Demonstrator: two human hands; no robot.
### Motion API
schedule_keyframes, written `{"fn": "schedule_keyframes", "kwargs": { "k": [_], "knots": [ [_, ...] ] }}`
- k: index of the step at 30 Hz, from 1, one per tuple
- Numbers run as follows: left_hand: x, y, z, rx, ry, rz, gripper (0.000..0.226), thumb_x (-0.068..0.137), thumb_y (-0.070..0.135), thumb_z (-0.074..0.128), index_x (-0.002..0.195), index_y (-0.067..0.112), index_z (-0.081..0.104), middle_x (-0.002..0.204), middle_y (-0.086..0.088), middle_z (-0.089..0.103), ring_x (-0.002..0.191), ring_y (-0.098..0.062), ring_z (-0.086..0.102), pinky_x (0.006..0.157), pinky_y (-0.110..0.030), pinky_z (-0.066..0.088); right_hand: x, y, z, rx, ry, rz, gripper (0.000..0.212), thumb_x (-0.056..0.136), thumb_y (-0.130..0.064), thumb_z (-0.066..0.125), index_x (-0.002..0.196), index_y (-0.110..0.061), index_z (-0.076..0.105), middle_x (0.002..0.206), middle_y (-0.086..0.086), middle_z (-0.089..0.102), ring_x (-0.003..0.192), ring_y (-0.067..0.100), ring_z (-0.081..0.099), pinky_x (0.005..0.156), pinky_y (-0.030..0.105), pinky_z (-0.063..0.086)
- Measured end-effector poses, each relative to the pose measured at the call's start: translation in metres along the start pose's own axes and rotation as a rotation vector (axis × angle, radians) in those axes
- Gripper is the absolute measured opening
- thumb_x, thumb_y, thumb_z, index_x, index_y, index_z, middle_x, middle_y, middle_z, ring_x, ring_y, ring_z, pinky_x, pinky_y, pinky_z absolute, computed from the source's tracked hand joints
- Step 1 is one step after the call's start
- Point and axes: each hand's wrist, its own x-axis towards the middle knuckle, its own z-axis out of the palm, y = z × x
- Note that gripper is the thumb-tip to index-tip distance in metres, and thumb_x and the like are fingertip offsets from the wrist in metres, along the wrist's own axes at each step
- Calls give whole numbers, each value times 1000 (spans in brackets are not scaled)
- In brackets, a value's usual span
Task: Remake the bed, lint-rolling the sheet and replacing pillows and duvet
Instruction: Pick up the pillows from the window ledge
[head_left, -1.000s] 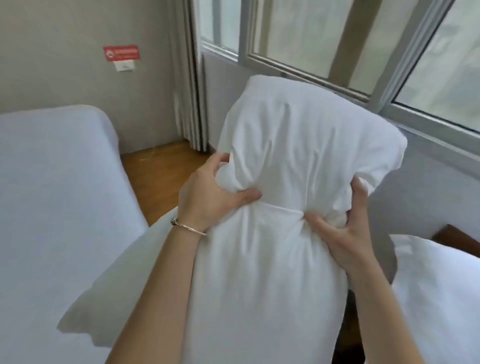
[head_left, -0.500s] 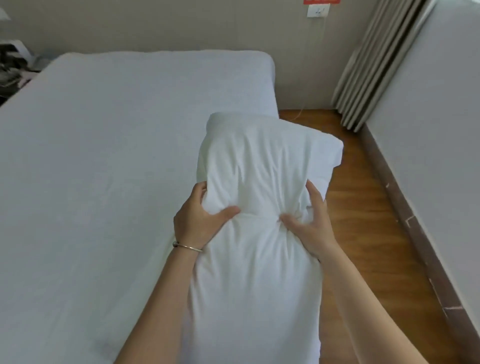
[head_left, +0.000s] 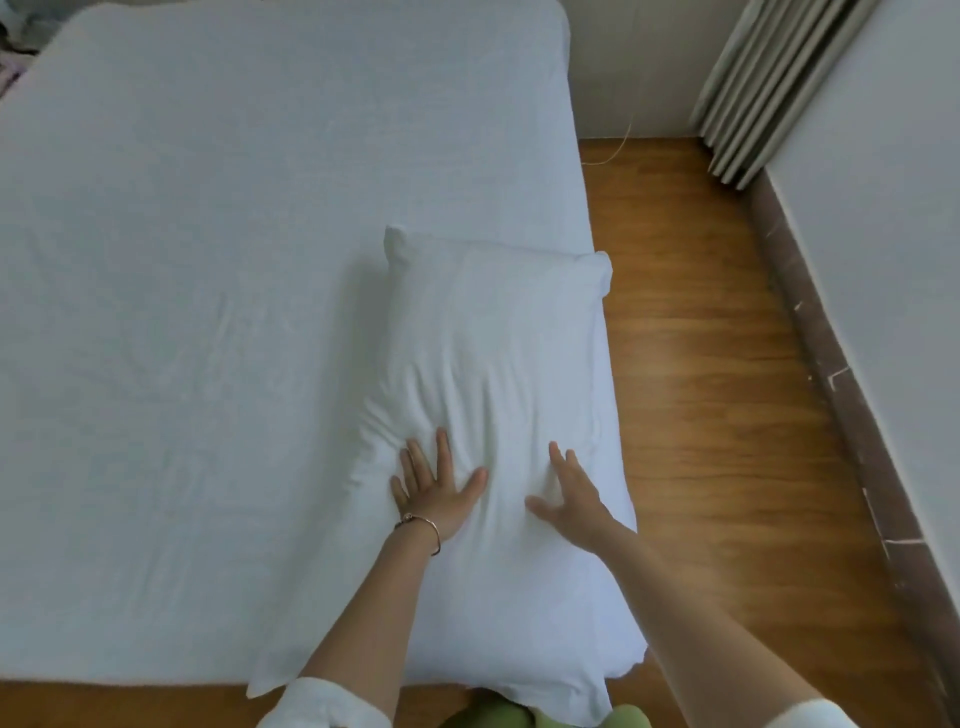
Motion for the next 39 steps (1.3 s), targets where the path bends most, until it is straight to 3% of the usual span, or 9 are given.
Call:
{"fn": "schedule_keyframes", "kwargs": {
  "k": [5, 7, 9, 11, 16, 25, 28, 34, 39],
  "knots": [
    [-15, 48, 3, 95, -109, 320, 64, 94, 61, 36, 148, 52, 0, 151, 22, -25, 141, -9, -29, 113, -48, -17, -31, 2, -27, 186, -33, -14, 64, 94, -37, 63, 150, -28, 35, 159, -4, 26, 144, 12, 27, 108, 22, 31],
    [-25, 89, 4, 17, -160, 440, 51, 98, 52, 38, 147, 45, 25, 156, 22, 8, 148, -9, 2, 119, -41, 1, -54, 9, -51, 336, 101, 11, 54, 94, -34, 63, 144, -27, 45, 147, -6, 43, 136, 11, 40, 99, 22, 39],
    [-41, 141, 9, -197, -204, 469, 40, 99, 40, 46, 138, 31, 48, 147, 10, 43, 129, -7, 42, 108, -26, 30, -87, 25, -83, 477, 321, 47, 44, 95, -28, 62, 137, -21, 53, 136, -4, 54, 124, 11, 51, 90, 21, 42],
    [-64, 198, 19, -268, -236, 546, 34, 98, 35, 48, 129, 25, 56, 133, 6, 56, 112, -6, 50, 96, -21, 38, -130, 43, -117, 564, 552, 94, 37, 96, -24, 59, 132, -15, 57, 126, 1, 62, 108, 10, 59, 81, 20, 45],
    [-158, 324, 78, -268, -358, 854, 30, 99, 29, 48, 127, 24, 55, 117, 10, 60, 99, 0, 53, 74, -8, 39, -258, 113, -171, 724, 1025, 128, 31, 98, -33, 55, 129, -26, 56, 117, -9, 63, 102, 7, 63, 82, 18, 53],
    [-370, 464, 274, -120, -672, 1330, 23, 95, 29, 57, 118, 26, 59, 101, 18, 61, 94, 8, 55, 72, 0, 39, -528, 301, -167, 860, 1697, 424, 26, 98, -23, 57, 123, -26, 58, 108, -2, 67, 97, 16, 65, 79, 26, 52],
    [-444, 492, 341, -31, -822, 1407, 25, 95, 28, 57, 120, 23, 56, 100, 16, 59, 91, 4, 54, 66, -1, 40, -604, 349, -144, 943, 1826, 537, 24, 96, -22, 58, 119, -29, 58, 106, 1, 68, 94, 17, 66, 84, 37, 54],
    [-553, 532, 454, 196, -1010, 1588, 32, 90, 31, 62, 121, 23, 58, 104, 10, 64, 95, -4, 59, 79, -14, 44, -684, 417, -96, 1217, 1983, 715, 35, 96, -25, 58, 130, -25, 53, 120, 1, 60, 110, 21, 58, 93, 42, 49],
    [-601, 577, 556, 542, -1028, 1719, 54, 86, 41, 67, 134, 23, 52, 128, 2, 55, 120, -12, 49, 97, -25, 39, -698, 468, -94, 1410, 2005, 852, 72, 87, -41, 69, 147, -34, 30, 144, 5, 39, 127, 25, 44, 100, 43, 45]
  ]
}}
